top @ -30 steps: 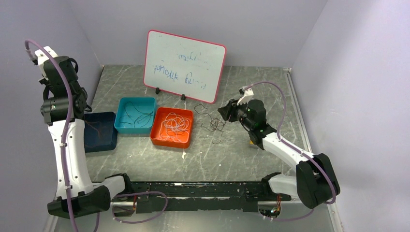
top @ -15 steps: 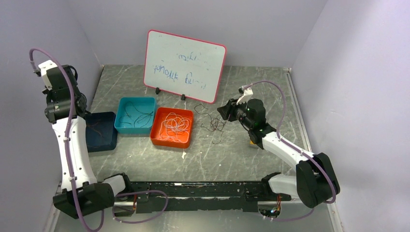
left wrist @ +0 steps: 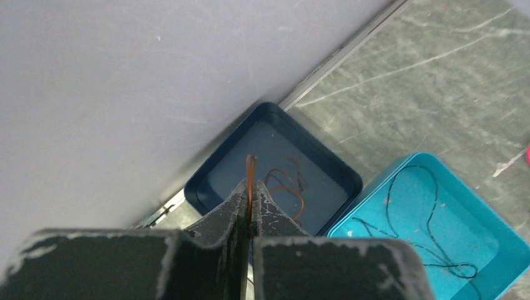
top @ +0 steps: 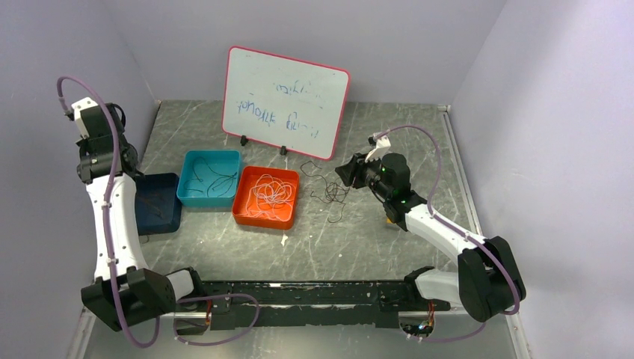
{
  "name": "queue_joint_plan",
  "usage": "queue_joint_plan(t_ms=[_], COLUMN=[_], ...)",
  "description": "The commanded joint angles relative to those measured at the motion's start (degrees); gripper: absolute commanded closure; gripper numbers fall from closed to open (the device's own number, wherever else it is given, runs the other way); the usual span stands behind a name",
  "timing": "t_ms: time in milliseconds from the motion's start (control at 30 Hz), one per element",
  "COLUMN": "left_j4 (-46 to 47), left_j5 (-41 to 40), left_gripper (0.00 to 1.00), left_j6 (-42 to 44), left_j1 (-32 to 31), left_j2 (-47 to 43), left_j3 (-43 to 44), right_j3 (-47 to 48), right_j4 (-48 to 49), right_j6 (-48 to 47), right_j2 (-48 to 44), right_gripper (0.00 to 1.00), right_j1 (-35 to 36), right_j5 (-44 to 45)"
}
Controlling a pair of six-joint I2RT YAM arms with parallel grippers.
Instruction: Untangle the cables
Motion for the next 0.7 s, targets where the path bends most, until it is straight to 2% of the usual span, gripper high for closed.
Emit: queue_joint_plan(t_ms=[0, 333, 533, 667], left_j4=[2.2, 0.4, 2.0, 5.0], left_j5=[1.9, -0.6, -0.3, -0.6], left_gripper=[0.93, 0.93, 0.93, 0.93], left_j6=[0.9, 5.5, 6.5, 7.6], left_j1=[0.6, 0.6, 0.6, 0.6], left_j2=[0.3, 3.6, 5.9, 6.8], left_j3=[6.9, 19.2, 20.7, 17.4], right_j3=[0.8, 0.5, 0.9, 0.9], right_j4=[-0.2, -0.8, -1.0, -0.8], right_j6=[-0.3, -0.2, -0.5, -0.5], right_j2=[-0.5, -1.0, -0.5, -0.1], right_gripper=[0.55, 0.55, 0.55, 0.55], right_j1=[0.4, 0.4, 0.5, 0.5], right_j5=[0.0, 0.2, 0.2, 0.1])
